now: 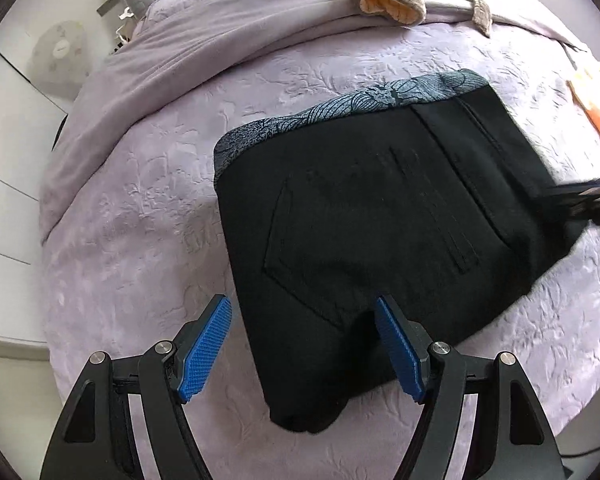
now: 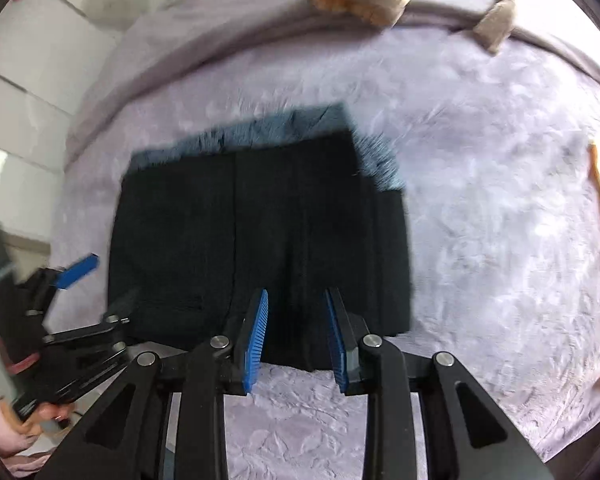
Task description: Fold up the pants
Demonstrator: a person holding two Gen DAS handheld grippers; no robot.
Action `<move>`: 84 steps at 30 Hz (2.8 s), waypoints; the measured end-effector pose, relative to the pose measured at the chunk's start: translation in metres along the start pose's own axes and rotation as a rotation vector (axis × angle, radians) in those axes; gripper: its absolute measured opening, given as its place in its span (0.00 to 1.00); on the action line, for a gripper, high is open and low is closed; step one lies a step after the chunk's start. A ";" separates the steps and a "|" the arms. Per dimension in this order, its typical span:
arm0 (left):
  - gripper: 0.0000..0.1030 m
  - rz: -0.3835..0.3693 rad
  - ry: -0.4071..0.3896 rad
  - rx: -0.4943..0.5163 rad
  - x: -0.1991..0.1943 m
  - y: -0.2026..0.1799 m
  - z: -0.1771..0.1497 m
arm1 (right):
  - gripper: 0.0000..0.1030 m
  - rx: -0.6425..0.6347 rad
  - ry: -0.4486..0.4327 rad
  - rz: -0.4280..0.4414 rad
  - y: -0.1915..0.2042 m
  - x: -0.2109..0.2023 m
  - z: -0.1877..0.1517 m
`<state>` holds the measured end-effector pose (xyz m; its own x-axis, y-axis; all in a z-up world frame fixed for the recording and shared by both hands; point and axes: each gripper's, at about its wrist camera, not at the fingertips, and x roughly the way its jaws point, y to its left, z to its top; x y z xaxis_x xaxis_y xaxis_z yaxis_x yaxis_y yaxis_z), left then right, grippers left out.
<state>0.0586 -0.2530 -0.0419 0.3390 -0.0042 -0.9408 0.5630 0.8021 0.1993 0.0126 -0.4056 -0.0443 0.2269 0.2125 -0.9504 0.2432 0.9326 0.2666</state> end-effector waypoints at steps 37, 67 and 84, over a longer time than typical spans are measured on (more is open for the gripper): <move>0.95 -0.058 0.123 -0.141 -0.034 0.019 -0.007 | 0.79 0.087 0.027 -0.001 0.000 -0.015 -0.035; 0.95 0.040 0.166 -0.311 -0.063 -0.031 0.002 | 0.79 0.035 0.073 0.121 -0.081 -0.034 -0.029; 0.95 0.046 0.164 -0.377 -0.066 -0.018 -0.006 | 0.79 0.010 0.090 0.157 -0.071 -0.032 -0.027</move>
<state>0.0211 -0.2633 0.0152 0.2156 0.1076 -0.9705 0.2246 0.9618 0.1565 -0.0372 -0.4707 -0.0372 0.1775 0.3806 -0.9075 0.2210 0.8832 0.4136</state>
